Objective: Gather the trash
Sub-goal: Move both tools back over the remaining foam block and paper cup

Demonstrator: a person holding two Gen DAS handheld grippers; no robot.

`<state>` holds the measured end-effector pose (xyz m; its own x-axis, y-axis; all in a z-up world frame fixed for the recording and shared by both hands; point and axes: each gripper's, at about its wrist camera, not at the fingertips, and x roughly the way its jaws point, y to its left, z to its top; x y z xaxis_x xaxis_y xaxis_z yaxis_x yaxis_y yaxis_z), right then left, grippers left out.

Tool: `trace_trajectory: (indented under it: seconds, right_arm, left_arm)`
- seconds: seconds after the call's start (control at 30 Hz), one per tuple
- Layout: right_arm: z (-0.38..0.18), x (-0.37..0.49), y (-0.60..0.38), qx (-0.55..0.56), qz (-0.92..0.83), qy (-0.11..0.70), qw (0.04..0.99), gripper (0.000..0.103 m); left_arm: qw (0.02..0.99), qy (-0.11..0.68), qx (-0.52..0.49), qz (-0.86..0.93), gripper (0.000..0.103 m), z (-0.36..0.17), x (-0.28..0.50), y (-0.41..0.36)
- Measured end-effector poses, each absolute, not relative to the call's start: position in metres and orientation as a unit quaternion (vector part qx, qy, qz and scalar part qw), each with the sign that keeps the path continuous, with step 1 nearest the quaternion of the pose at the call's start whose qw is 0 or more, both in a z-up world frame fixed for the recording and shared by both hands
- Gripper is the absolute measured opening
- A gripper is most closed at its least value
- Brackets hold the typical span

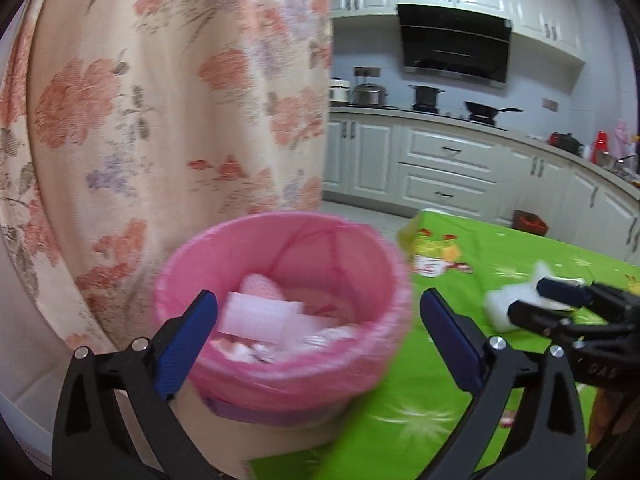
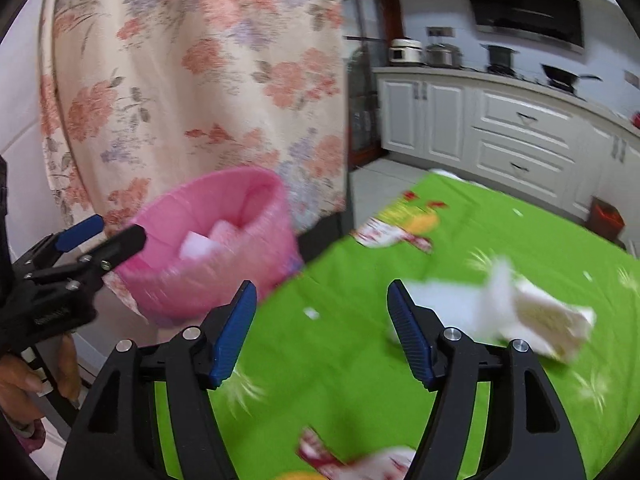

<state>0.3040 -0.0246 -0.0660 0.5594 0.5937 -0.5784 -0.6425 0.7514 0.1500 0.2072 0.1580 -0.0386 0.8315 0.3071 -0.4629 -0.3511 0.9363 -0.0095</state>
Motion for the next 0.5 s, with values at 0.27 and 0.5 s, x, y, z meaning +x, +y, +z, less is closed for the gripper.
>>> trace_trajectory:
  seconds: [0.27,0.5]
  right_arm:
    - [-0.086,0.304,-0.099,-0.005,0.274,0.335,0.901,0.065]
    - [-0.099,0.314,-0.148,0.012,0.215,0.348,0.912,0.065]
  left_arm:
    - [0.959,0.266,-0.020,0.091,0.098,-0.059,0.225,0.089]
    - [0.954,0.295,-0.001,0.058,0.098,-0.078,0.234,0.058]
